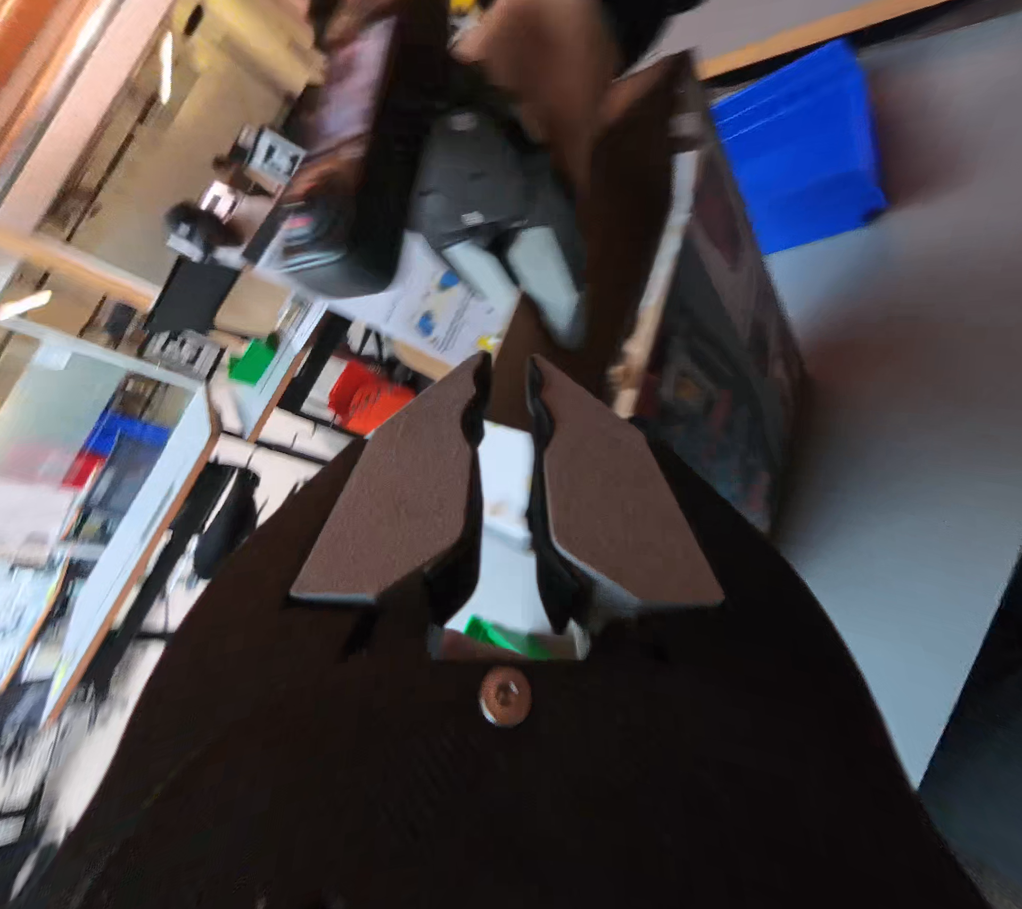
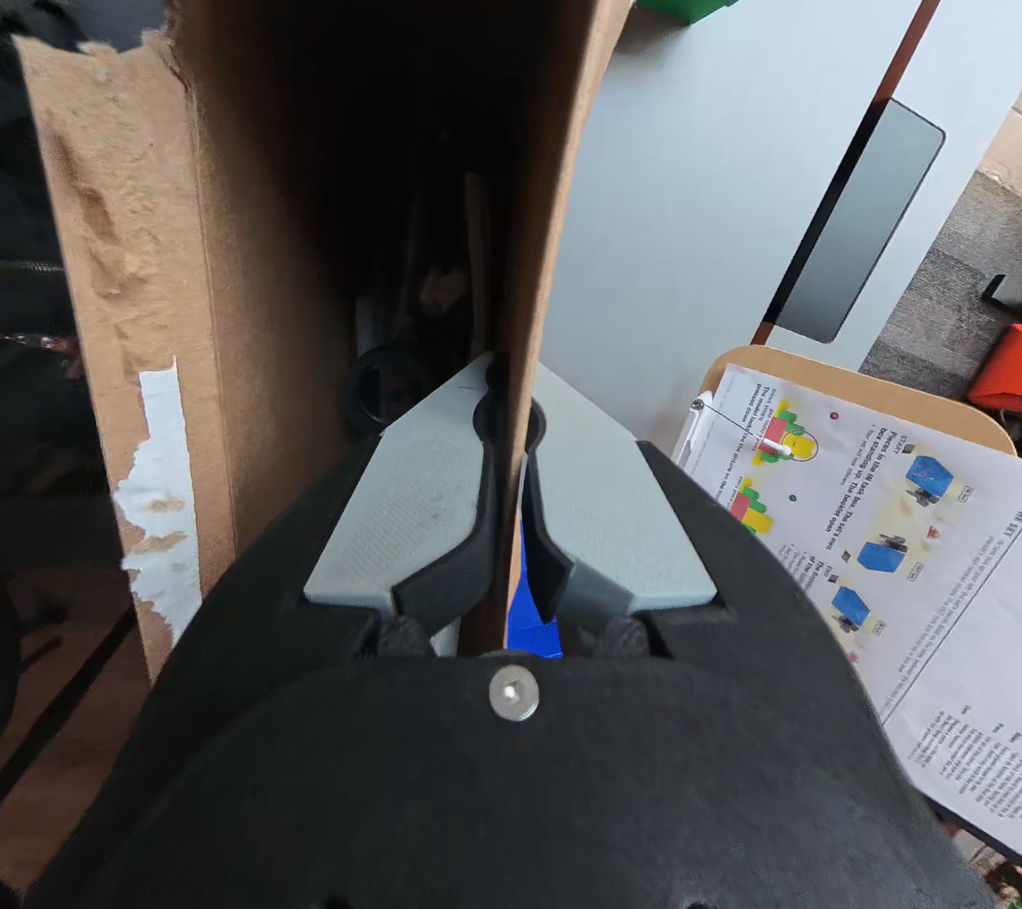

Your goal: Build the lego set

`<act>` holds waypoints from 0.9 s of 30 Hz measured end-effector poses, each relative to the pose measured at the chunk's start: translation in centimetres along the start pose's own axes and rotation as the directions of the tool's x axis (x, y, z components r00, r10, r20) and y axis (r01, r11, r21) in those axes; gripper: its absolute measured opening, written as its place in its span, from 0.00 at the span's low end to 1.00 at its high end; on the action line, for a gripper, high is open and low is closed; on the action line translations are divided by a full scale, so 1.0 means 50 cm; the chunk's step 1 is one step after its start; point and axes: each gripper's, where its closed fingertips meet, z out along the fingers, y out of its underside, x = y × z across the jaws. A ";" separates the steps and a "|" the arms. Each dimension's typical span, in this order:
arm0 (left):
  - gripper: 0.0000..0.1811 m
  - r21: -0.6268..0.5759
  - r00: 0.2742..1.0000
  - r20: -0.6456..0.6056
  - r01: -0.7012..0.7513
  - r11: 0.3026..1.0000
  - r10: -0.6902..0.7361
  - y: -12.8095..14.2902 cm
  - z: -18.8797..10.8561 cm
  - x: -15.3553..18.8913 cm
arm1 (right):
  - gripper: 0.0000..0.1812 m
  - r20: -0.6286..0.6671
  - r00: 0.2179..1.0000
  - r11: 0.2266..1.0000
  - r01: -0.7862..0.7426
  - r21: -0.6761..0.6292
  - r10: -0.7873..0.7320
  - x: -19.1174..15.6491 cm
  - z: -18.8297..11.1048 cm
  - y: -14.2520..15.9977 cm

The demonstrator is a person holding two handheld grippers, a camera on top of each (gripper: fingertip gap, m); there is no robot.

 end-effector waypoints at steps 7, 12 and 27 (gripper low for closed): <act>0.12 -0.391 0.950 -0.249 0.078 0.917 -0.187 0.105 0.093 -0.022 | 0.01 0.021 0.998 0.998 0.062 0.022 -0.062 -0.007 0.000 -0.012; 0.03 -0.458 0.896 -0.287 0.181 0.871 -0.337 0.111 0.119 -0.009 | 0.03 0.039 0.997 0.998 0.065 0.022 -0.066 0.007 0.001 -0.005; 0.03 -0.416 0.898 -0.276 0.209 0.885 -0.342 0.080 0.172 -0.001 | 0.06 0.069 0.996 0.998 0.057 -0.015 -0.056 0.021 -0.060 0.112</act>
